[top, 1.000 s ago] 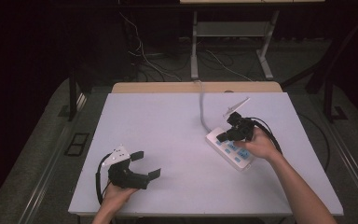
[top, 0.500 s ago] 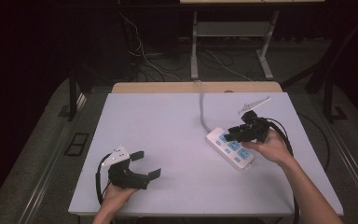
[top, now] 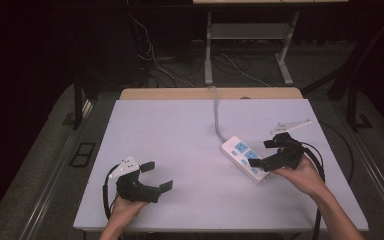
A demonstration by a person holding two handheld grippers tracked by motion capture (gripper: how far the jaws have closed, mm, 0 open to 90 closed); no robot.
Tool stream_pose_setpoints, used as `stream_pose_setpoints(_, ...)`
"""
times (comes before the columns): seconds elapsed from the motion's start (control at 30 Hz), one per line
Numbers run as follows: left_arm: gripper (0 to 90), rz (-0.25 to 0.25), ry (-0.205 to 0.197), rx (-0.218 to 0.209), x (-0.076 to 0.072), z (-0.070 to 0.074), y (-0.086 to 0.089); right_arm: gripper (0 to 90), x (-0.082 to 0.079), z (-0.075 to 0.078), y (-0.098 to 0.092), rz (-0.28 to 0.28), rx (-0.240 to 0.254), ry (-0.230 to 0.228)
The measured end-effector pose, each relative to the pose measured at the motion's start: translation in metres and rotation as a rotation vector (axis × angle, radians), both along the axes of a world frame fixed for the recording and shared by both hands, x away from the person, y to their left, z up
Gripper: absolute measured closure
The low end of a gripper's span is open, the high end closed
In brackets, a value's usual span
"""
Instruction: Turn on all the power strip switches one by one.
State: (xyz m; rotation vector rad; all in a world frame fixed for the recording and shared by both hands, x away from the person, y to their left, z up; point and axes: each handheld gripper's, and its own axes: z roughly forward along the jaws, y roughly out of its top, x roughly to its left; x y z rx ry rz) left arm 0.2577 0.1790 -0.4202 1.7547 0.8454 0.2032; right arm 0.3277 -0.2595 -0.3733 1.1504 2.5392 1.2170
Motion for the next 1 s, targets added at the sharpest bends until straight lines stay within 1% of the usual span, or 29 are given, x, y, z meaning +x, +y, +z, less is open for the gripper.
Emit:
stream_pose_setpoints(0.2, 0.0, 0.003, 0.002, 0.001, 0.000, 0.000, 0.001, 0.4, -0.020, -0.008, -0.012, -0.033, 0.033, -0.006)
stream_pose_setpoints(0.27, 0.0, 0.003, 0.001, 0.002, 0.000, 0.000, 0.000, 0.4, -0.027, -0.009, -0.016, -0.050, 0.037, -0.022)
stream_pose_setpoints(0.33, 0.0, 0.004, 0.002, 0.001, 0.000, 0.000, 0.000, 0.4, -0.034, -0.012, -0.020, -0.068, 0.068, -0.028)
stream_pose_setpoints(0.37, 0.0, 0.004, 0.002, 0.002, 0.001, 0.000, 0.001, 0.4, -0.037, -0.014, -0.022, -0.074, 0.075, -0.029)
stream_pose_setpoints(0.5, 0.0, 0.005, 0.004, 0.002, 0.001, 0.000, 0.001, 0.4, -0.048, -0.023, -0.027, -0.087, 0.092, -0.017)
stream_pose_setpoints(0.57, 0.0, 0.005, 0.003, 0.004, 0.001, 0.000, 0.001, 0.4, -0.053, -0.027, -0.030, -0.100, 0.114, -0.012)
stream_pose_setpoints(0.67, 0.0, 0.003, 0.006, 0.011, 0.001, -0.001, 0.000, 0.4, -0.060, -0.033, -0.033, -0.118, 0.137, -0.019)
stream_pose_setpoints(0.77, 0.0, 0.003, 0.004, 0.012, 0.001, -0.001, 0.000, 0.4, -0.066, -0.040, -0.036, -0.136, 0.172, -0.013)
stream_pose_setpoints(1.0, 0.0, 0.006, 0.005, 0.021, 0.002, -0.001, 0.001, 0.4, -0.076, -0.053, -0.043, -0.159, 0.192, -0.011)
